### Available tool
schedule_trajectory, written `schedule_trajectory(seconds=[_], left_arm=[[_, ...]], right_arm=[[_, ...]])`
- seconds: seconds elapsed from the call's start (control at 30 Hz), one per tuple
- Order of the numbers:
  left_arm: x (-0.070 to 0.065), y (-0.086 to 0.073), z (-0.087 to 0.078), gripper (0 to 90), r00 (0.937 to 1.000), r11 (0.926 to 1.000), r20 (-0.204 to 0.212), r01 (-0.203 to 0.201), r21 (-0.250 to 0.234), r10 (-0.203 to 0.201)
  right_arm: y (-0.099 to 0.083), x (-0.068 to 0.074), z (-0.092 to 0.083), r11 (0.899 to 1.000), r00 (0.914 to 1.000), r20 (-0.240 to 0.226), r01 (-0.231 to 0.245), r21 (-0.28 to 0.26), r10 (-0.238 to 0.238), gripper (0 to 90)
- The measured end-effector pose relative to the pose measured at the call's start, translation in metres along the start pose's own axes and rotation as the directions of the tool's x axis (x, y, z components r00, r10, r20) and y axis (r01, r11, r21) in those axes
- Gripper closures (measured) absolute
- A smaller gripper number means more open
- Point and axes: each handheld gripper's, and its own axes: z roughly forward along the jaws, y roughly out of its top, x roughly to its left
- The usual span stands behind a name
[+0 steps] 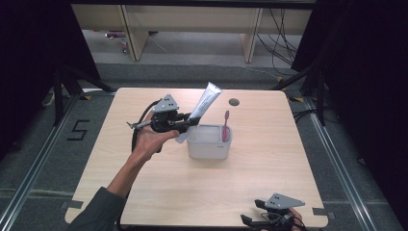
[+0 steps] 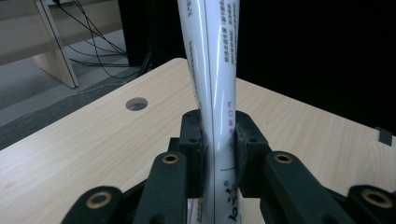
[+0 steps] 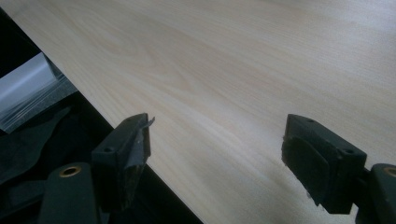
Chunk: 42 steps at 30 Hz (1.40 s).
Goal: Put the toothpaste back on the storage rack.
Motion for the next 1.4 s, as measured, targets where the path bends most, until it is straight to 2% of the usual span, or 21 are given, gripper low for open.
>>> schedule_trajectory(seconds=[0.03, 0.07, 0.13, 0.17, 0.27, 0.3, 0.37, 0.43, 0.47, 0.57, 0.63, 0.67, 0.77, 0.97, 1.2, 1.23, 1.4], left_arm=[[0.000, 0.001, 0.003, 75.8, 1.0000, 1.0000, -0.007, 0.001, -0.006, -0.001], [0.000, 0.002, 0.006, 75.8, 0.9999, 0.9999, -0.012, 0.003, -0.013, -0.003], [0.001, 0.003, 0.010, 75.8, 0.9998, 0.9994, -0.016, 0.013, -0.031, -0.013], [0.001, 0.003, 0.013, 75.8, 0.9998, 0.9992, -0.013, 0.014, -0.038, -0.014], [0.001, 0.004, 0.019, 75.8, 0.9994, 0.9980, -0.019, 0.027, -0.058, -0.028], [0.001, 0.004, 0.022, 75.8, 0.9993, 0.9977, -0.015, 0.034, -0.059, -0.034], [0.000, 0.005, 0.026, 75.8, 0.9994, 0.9971, -0.023, 0.025, -0.072, -0.027], [-0.001, 0.005, 0.030, 75.8, 0.9996, 0.9969, -0.001, 0.030, -0.073, -0.030], [-0.002, 0.005, 0.033, 75.8, 0.9998, 0.9971, -0.009, 0.019, -0.073, -0.020], [-0.004, 0.005, 0.040, 75.8, 0.9995, 0.9960, -0.015, 0.026, -0.086, -0.027], [-0.003, 0.004, 0.046, 75.8, 0.9990, 0.9950, -0.010, 0.043, -0.091, -0.044], [-0.003, 0.004, 0.048, 75.8, 0.9989, 0.9946, -0.014, 0.042, -0.094, -0.044], [-0.004, 0.002, 0.053, 75.8, 0.9988, 0.9939, -0.016, 0.043, -0.102, -0.045], [-0.005, -0.002, 0.064, 75.8, 0.9988, 0.9912, -0.022, 0.041, -0.125, -0.044], [-0.004, -0.012, 0.072, 75.8, 0.9985, 0.9908, -0.006, 0.053, -0.125, -0.054], [-0.004, -0.013, 0.074, 75.8, 0.9988, 0.9917, -0.010, 0.046, -0.120, -0.047], [-0.003, -0.019, 0.079, 75.8, 0.9986, 0.9919, -0.013, 0.049, -0.117, -0.051]], right_arm=[[0.000, 0.000, -0.001, 1.000, 1.0000, 0.001, 0.002, 0.010, -0.002, 24.4], [0.000, 0.001, -0.001, 1.000, 0.9998, 0.004, -0.018, 0.015, 0.018, 24.3], [-0.001, 0.002, -0.001, 0.999, 0.9995, 0.002, -0.032, 0.009, 0.032, 24.4], [-0.001, 0.001, -0.001, 1.000, 0.9999, 0.006, -0.009, 0.002, 0.009, 24.4], [-0.001, 0.000, -0.002, 1.000, 0.9999, 0.004, -0.012, 0.000, 0.012, 24.3], [-0.001, -0.001, -0.002, 1.000, 0.9999, 0.011, 0.006, -0.003, -0.006, 24.3], [-0.001, -0.001, -0.002, 1.000, 0.9999, 0.009, 0.014, -0.002, -0.014, 24.4], [-0.001, -0.001, -0.002, 1.000, 0.9995, 0.015, 0.029, 0.002, -0.029, 24.4], [-0.001, -0.001, -0.002, 1.000, 0.9996, 0.007, 0.028, 0.002, -0.028, 24.4], [-0.001, -0.001, -0.003, 1.000, 0.9998, 0.008, 0.019, 0.002, -0.019, 24.3], [-0.001, 0.001, -0.003, 1.000, 1.0000, 0.003, -0.006, 0.001, 0.006, 24.4], [-0.001, -0.001, -0.003, 1.000, 0.9999, 0.010, 0.014, -0.001, -0.014, 24.4], [-0.002, -0.001, -0.004, 1.000, 0.9997, 0.018, 0.019, -0.002, -0.019, 24.3], [-0.002, 0.000, -0.005, 1.000, 0.9999, 0.014, 0.006, 0.004, -0.006, 24.4], [-0.003, -0.001, -0.006, 1.000, 0.9998, 0.010, 0.016, -0.006, -0.016, 24.4], [-0.004, 0.002, -0.007, 0.999, 0.9992, 0.006, -0.039, 0.006, 0.039, 24.3], [-0.004, 0.000, -0.007, 1.000, 0.9999, 0.012, -0.006, -0.001, 0.006, 24.4]])
